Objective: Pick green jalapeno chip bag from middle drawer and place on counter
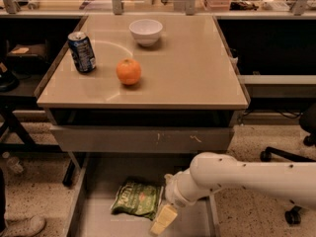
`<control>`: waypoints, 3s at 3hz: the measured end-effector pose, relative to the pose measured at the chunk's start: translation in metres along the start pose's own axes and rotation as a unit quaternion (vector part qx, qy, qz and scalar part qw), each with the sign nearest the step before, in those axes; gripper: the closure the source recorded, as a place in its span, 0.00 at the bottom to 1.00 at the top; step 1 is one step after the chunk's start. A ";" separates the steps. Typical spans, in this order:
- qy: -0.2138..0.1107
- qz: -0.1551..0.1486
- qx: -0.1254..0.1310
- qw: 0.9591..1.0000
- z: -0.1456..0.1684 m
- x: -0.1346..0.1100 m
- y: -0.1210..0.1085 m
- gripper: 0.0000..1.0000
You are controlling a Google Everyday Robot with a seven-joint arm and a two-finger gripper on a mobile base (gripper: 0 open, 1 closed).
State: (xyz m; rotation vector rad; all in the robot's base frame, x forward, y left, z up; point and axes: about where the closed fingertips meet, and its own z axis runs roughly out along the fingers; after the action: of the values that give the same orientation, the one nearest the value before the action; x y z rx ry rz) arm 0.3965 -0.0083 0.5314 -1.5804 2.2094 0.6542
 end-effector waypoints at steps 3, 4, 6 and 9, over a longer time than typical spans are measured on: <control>-0.035 -0.038 0.024 0.998 0.085 -0.030 -0.041 0.00; -0.033 -0.048 0.029 0.998 0.104 -0.033 -0.059 0.00; -0.027 -0.037 0.023 0.999 0.138 -0.018 -0.071 0.00; -0.020 -0.021 0.020 0.999 0.173 0.004 -0.082 0.00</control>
Offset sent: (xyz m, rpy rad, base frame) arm 0.0560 0.0726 -0.0641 0.0642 -0.1278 0.0385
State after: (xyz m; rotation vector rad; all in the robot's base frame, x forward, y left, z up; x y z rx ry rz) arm 0.4747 0.0612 0.3712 -1.5764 2.1404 0.6205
